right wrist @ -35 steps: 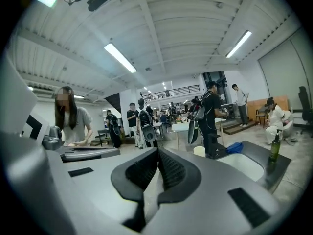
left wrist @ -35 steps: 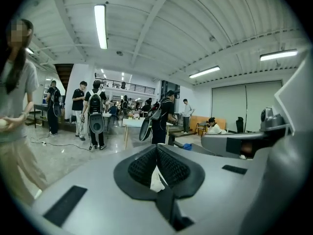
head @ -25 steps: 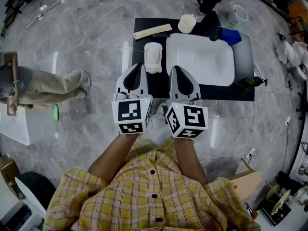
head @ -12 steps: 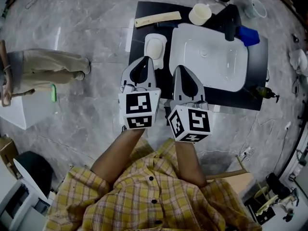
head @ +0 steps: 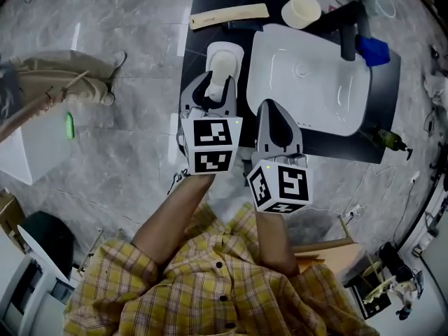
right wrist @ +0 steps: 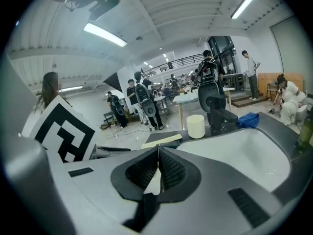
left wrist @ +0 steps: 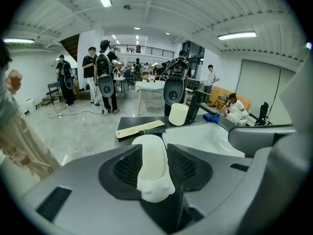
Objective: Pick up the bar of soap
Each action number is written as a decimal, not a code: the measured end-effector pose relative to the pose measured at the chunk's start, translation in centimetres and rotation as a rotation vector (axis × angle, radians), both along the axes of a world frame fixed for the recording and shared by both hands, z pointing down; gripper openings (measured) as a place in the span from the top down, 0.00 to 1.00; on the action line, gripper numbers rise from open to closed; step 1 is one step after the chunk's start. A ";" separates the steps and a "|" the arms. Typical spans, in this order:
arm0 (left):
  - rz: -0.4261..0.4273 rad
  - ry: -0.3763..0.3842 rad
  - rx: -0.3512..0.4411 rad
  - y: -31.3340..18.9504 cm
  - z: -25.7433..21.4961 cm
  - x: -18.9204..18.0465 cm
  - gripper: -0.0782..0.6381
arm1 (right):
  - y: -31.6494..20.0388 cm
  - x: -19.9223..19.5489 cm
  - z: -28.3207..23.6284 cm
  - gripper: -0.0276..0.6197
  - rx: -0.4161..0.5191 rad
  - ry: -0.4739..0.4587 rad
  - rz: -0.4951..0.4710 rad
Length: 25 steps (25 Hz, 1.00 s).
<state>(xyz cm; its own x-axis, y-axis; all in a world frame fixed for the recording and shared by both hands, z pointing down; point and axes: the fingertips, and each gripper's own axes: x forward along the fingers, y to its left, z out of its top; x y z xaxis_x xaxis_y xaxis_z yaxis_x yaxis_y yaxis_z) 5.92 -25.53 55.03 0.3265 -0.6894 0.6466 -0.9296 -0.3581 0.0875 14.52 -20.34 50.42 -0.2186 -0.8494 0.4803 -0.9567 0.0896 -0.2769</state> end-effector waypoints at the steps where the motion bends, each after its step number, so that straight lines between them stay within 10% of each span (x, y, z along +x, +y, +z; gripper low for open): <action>1: 0.003 -0.006 -0.014 -0.2 0.6 0.2 0.67 | -0.1 0.0 0.4 0.93 -0.008 -0.002 0.001; 25: -0.049 -0.127 -0.154 -2.5 8.2 0.7 0.53 | -0.4 1.0 2.4 0.93 -0.045 -0.023 0.030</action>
